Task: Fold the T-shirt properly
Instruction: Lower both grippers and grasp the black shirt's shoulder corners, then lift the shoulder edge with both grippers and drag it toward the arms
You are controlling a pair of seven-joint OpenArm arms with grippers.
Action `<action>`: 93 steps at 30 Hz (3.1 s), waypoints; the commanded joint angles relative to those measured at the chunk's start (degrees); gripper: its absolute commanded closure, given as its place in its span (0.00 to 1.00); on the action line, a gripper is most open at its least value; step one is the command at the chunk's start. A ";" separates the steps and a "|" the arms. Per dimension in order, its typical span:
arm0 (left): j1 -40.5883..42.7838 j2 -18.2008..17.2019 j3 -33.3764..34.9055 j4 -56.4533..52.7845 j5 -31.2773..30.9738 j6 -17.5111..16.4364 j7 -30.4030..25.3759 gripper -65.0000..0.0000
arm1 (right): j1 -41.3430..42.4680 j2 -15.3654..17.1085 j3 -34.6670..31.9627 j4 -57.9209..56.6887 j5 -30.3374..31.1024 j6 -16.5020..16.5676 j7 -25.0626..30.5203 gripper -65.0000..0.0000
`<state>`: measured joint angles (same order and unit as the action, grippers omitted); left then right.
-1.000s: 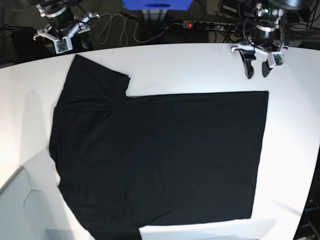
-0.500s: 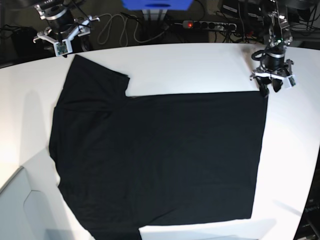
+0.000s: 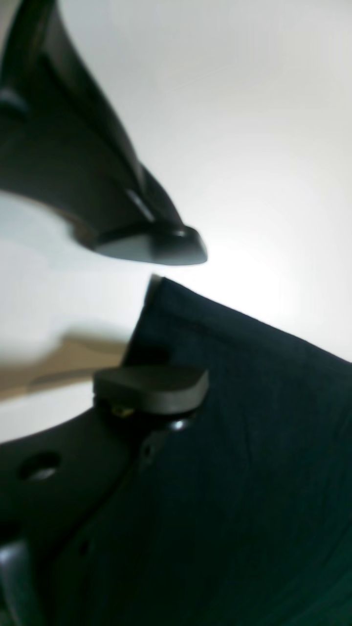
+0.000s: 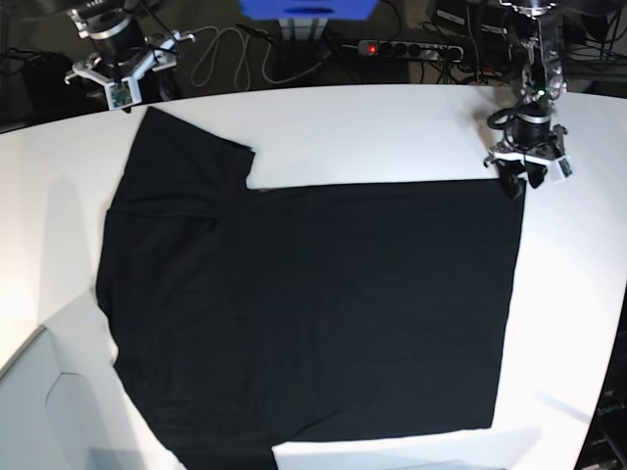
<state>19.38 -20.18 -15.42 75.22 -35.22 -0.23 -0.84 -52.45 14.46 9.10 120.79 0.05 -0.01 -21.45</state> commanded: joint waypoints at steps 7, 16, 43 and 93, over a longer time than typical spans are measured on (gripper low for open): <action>0.18 -0.34 0.17 -0.19 -0.51 0.10 1.33 0.65 | -0.35 0.44 0.35 0.83 -0.10 0.23 1.10 0.42; 0.27 -0.17 -0.27 -0.19 -0.51 0.10 4.05 1.00 | 1.24 0.44 0.35 0.83 -0.10 0.23 1.10 0.42; 2.29 0.89 -1.68 0.60 -0.34 0.10 7.04 1.00 | 17.59 -0.70 0.61 -17.10 0.25 0.49 1.10 0.25; 14.16 3.09 -5.90 15.46 -0.16 0.27 7.48 1.00 | 10.03 -1.84 6.06 -7.25 -0.10 9.02 1.10 1.00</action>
<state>33.52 -16.12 -20.69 89.67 -35.38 0.16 7.99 -41.85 12.19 14.70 112.64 0.05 8.51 -21.41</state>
